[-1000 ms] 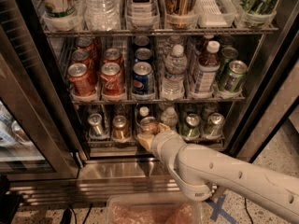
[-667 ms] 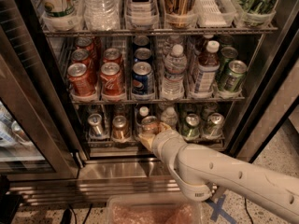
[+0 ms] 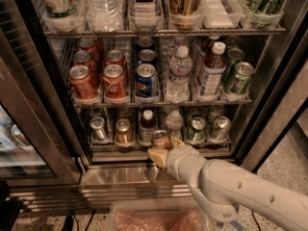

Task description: Pick orange can from bottom shelf of fridge

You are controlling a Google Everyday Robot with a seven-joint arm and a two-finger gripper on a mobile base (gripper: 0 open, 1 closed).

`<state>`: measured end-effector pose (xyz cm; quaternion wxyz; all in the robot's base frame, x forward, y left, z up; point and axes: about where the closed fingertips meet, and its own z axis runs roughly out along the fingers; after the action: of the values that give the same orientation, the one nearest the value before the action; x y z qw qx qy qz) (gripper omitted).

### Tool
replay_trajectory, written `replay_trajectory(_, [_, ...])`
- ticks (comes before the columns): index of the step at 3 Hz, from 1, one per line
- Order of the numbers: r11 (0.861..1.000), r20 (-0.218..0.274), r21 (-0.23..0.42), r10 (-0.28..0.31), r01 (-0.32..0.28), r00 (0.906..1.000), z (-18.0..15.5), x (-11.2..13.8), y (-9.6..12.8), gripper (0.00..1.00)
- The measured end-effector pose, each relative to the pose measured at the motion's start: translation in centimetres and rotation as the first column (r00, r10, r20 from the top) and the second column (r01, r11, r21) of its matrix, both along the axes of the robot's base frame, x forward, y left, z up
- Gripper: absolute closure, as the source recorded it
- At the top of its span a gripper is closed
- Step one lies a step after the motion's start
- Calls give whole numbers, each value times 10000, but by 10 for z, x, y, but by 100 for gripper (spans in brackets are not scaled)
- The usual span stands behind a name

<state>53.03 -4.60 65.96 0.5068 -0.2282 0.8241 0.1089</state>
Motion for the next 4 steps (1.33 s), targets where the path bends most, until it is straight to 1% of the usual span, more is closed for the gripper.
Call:
replay_trajectory(1, [9971,-360,88,761,-759,9964,3,-13,-8,100])
replay_trajectory(2, [9841,-425,332,1760,-1747,9835,7,-18,-9,100])
replay_trajectory(3, [9492,-310,681,3099,-3073,9503,16,-25,7,100])
replay_trajectory(4, [8824,17,1385,4538,-4497,8911,31,-39,34,100])
